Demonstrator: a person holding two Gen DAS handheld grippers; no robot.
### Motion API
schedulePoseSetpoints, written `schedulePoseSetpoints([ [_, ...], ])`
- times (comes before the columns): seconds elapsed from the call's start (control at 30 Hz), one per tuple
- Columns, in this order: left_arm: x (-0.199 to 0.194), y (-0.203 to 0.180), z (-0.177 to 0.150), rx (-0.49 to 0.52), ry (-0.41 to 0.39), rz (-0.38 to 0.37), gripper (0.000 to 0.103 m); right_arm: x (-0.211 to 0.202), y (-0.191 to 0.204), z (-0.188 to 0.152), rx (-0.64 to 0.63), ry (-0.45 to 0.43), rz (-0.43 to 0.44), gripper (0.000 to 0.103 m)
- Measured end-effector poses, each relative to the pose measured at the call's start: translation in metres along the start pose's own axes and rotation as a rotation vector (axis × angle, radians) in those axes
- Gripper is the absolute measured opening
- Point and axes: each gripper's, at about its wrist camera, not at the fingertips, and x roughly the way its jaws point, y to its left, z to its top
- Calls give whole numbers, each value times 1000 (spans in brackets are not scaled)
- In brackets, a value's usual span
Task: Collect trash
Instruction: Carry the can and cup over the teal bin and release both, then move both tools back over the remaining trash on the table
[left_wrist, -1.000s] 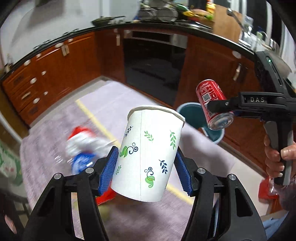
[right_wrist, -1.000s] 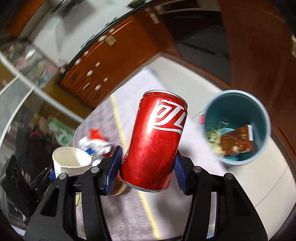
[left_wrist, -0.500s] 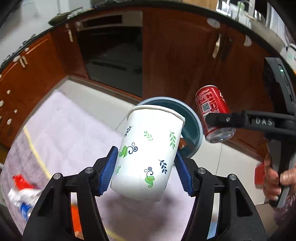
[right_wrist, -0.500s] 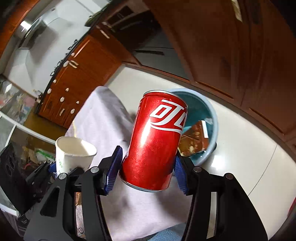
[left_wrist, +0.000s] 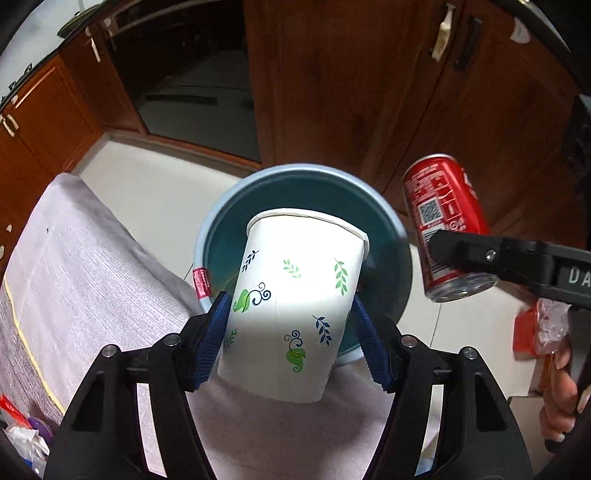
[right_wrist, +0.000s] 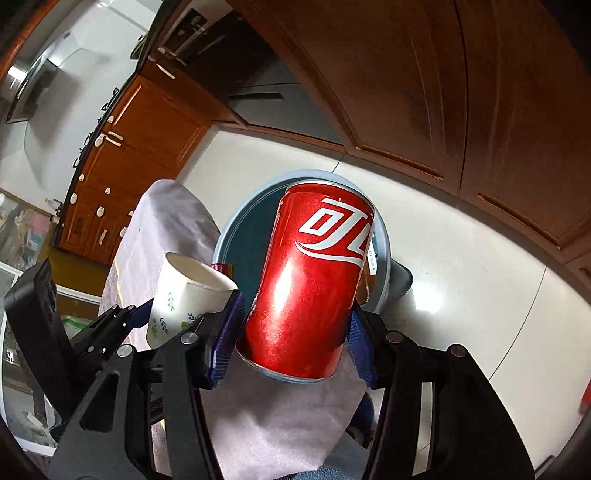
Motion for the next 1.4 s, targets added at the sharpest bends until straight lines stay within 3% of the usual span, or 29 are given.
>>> schedulePoseSetpoints([
  [0.1, 4, 3, -1, -4, 6, 4, 76, 4, 0, 5, -4, -1, -9, 51],
  [0.43, -5, 22, -7, -34, 2, 0, 76, 30, 10, 14, -36, 34, -30, 52],
  [0.5, -10, 22, -11, -45, -2, -1, 77, 35, 16, 16, -47, 48, -23, 60],
  [0.53, -12, 23, -11, -50, -4, -4, 77, 37, 18, 17, -44, 52, -16, 75],
  [0.57, -14, 25, -12, -55, -7, -5, 77, 37, 20, 18, -37, 44, -13, 81],
  [0.67, -23, 28, -17, -65, -19, 1, 77, 35, 23, 18, -37, 30, -15, 84],
  [1.03, -44, 34, -29, -93, -50, -12, 77, 29, 28, 8, -20, 45, -45, 87],
  [1.4, -89, 50, -62, -135, -113, 4, 77, 4, 69, -14, -101, 30, -40, 87],
])
